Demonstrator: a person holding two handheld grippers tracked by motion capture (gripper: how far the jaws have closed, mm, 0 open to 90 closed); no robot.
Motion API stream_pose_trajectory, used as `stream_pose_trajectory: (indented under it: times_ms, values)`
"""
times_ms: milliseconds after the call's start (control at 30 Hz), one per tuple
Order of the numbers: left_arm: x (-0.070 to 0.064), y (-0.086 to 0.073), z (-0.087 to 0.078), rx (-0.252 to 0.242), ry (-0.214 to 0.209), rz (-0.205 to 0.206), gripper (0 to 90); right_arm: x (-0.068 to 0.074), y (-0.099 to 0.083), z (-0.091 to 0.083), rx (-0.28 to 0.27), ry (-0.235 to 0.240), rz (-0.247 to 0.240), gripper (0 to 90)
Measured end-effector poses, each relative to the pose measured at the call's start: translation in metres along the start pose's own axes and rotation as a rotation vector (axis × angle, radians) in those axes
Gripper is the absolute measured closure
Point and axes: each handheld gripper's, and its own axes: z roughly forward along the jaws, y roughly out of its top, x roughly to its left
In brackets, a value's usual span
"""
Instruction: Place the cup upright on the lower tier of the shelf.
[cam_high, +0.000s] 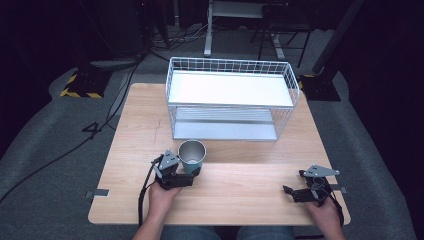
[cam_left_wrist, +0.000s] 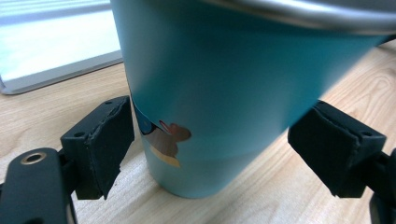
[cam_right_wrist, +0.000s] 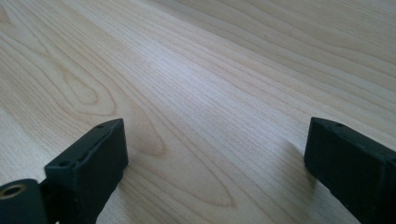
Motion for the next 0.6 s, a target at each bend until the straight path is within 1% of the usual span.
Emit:
stream_pose_trajectory:
  times_ms: [33,67,133,367,433,500,600]
  values:
    - [0.0009,0.0,0.0015,-0.001,0.003,0.001,15.3,0.0,0.0,0.0,0.0,-0.001,0.0,6.9]
    - [0.0012,0.0001,0.0025,0.001,0.004,-0.01,15.3,0.0001,0.0,0.0,-0.001,-0.002,0.002,7.0]
    - [0.0018,0.0007,0.0033,-0.013,0.004,-0.005,15.0,0.0002,0.0,0.0,-0.001,-0.004,0.002,7.2]
    - [0.0003,0.0023,0.0064,-0.006,0.026,-0.004,15.5,-0.0002,-0.0001,-0.0002,-0.002,-0.007,0.006,7.6]
    - [-0.0001,0.0028,0.0072,0.003,0.035,-0.001,16.8,-0.0003,-0.0001,-0.0002,-0.002,-0.007,0.005,7.6]
    - [-0.0012,0.0027,0.0074,0.002,0.046,0.005,19.4,-0.0002,-0.0001,-0.0002,-0.002,-0.007,0.005,7.6]
    - [-0.0017,0.0028,0.0074,0.003,0.056,0.011,20.2,-0.0002,-0.0001,-0.0002,-0.002,-0.007,0.005,7.6]
